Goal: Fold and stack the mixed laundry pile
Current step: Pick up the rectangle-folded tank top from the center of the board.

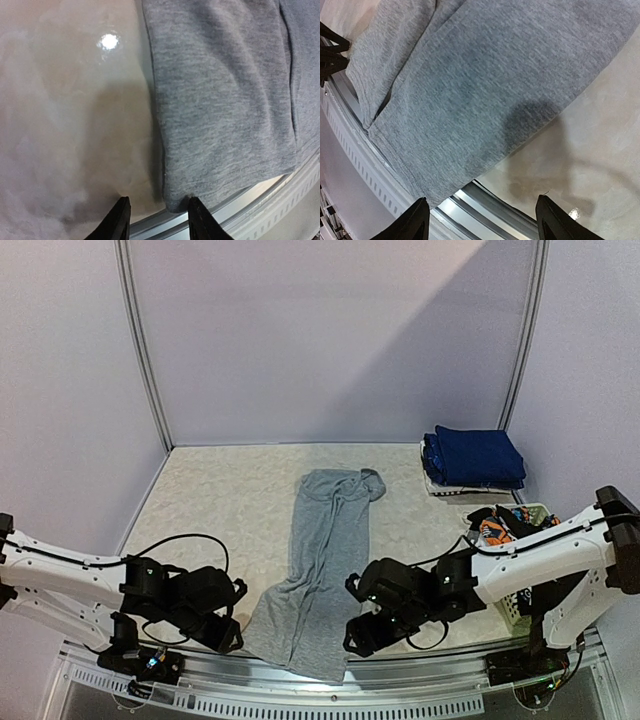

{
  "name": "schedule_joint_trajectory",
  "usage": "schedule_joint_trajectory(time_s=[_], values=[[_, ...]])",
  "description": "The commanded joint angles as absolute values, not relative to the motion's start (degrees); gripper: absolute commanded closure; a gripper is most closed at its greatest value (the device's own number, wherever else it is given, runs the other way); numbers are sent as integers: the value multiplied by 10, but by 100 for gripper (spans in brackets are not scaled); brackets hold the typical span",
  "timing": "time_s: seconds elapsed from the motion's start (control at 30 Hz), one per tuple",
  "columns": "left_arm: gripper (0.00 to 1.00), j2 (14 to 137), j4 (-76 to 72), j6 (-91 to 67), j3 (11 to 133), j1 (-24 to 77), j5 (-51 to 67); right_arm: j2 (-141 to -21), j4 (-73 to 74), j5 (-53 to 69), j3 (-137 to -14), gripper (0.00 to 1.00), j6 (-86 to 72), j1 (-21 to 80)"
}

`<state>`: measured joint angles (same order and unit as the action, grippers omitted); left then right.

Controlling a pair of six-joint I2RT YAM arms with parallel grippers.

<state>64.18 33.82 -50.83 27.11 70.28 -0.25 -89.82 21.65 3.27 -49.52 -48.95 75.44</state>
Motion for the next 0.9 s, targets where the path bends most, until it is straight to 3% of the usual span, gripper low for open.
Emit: schedule_joint_trajectory(time_s=[0.0,0.23,0.63,0.87], values=[[63,658,296,-522,259,720,9,-913,184,46,-473,27,-512,764],[95,680,206,-535,237,739,20,-909,139,48,-458,29,-546,800],[100,699,179,-555,235,784,2,-960,67,78,-457,44,-618,857],[100,692,175,-565,226,791,-18,-985,92,72,-464,67,-625,859]])
